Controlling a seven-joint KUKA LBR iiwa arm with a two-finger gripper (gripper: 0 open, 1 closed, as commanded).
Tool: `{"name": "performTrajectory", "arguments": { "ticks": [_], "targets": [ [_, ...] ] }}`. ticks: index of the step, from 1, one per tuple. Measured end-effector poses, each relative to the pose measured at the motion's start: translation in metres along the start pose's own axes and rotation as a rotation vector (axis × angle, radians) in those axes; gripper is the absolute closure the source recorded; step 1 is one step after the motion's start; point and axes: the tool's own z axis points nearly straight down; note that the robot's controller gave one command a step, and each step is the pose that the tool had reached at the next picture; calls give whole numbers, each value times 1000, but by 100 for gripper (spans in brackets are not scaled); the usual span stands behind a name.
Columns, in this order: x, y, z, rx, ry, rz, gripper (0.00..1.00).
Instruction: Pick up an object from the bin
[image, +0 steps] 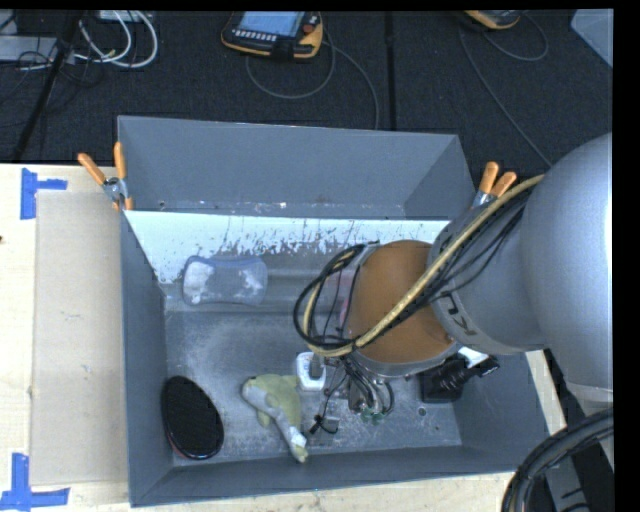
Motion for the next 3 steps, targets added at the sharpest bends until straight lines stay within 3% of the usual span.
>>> {"name": "performTrajectory", "arguments": {
  "ticks": [1,2,3],
  "targets": [
    [14,47,-17,-2,-7,-45,0],
    [36,58,6,-4,-13,-196,0],
    [48,79,11,1,-6,-478,100]
  ]
}}
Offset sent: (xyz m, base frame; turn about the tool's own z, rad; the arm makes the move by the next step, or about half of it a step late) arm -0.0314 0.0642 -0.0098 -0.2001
